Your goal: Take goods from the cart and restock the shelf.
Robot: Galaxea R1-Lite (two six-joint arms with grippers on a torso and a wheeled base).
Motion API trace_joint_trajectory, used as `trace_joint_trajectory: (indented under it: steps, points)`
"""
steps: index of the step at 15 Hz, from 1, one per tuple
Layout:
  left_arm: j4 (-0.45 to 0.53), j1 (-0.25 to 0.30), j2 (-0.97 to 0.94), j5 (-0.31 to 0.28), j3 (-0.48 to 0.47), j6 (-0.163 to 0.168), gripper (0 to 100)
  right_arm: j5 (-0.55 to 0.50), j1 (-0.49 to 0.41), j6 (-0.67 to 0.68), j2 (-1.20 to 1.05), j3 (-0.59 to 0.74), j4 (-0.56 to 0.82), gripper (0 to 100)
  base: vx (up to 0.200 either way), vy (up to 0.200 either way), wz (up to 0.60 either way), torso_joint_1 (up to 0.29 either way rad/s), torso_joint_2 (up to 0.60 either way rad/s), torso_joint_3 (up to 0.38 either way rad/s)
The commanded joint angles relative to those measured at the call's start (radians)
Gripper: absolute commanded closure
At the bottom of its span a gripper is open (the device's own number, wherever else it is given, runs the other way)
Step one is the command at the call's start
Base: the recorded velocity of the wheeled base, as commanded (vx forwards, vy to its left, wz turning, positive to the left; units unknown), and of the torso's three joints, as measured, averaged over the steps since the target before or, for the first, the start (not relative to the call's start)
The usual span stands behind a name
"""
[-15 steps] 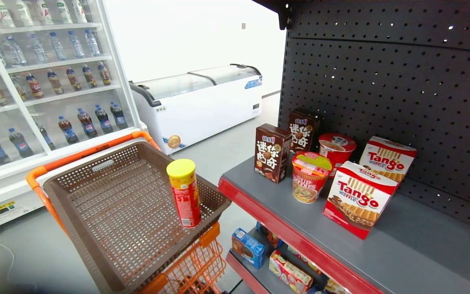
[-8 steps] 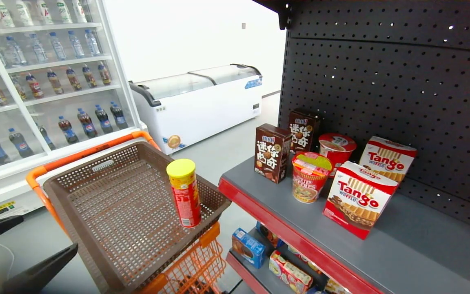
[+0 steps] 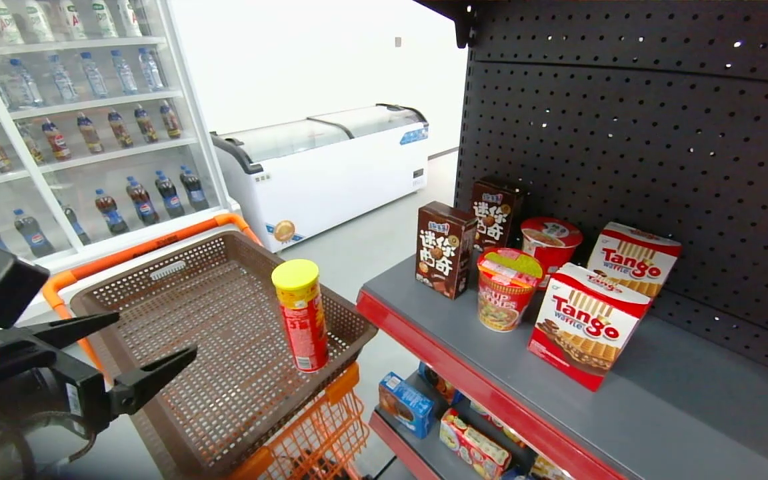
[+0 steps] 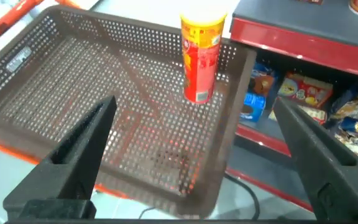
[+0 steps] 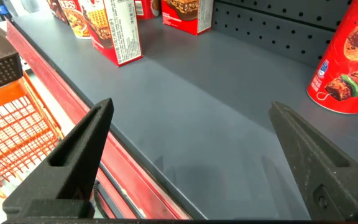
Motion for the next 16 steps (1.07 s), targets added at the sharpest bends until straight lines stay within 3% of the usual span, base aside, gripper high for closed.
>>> trace_joint_trajectory:
  steps: [1, 4, 8, 11, 16]
  points:
    - [-0.035, -0.054, 0.100, 0.003, 0.012, 0.000, 0, 0.001, 0.000, 0.000, 0.000, 0.000, 0.000, 0, 0.000, 0.000, 0.00, 0.000, 0.00, 0.000]
    - [-0.118, -0.100, 0.172, 0.004, 0.019, -0.011, 0, 0.001, 0.000, 0.000, 0.000, 0.000, 0.000, 0, 0.000, 0.000, 0.00, 0.000, 0.00, 0.000]
    - [-0.364, -0.095, 0.379, 0.004, 0.039, -0.009, 0, 0.001, 0.000, 0.000, 0.000, 0.000, 0.000, 0, 0.000, 0.000, 0.00, 0.000, 0.00, 0.000]
    - [-0.526, -0.091, 0.533, 0.057, 0.041, 0.000, 0, 0.001, 0.000, 0.000, 0.000, 0.000, 0.000, 0, 0.000, 0.000, 0.00, 0.000, 0.00, 0.000]
    - [-0.690, -0.075, 0.717, 0.057, -0.001, 0.000, 0, 0.001, 0.000, 0.000, 0.000, 0.000, 0.000, 0, 0.000, 0.000, 0.00, 0.000, 0.00, 0.000]
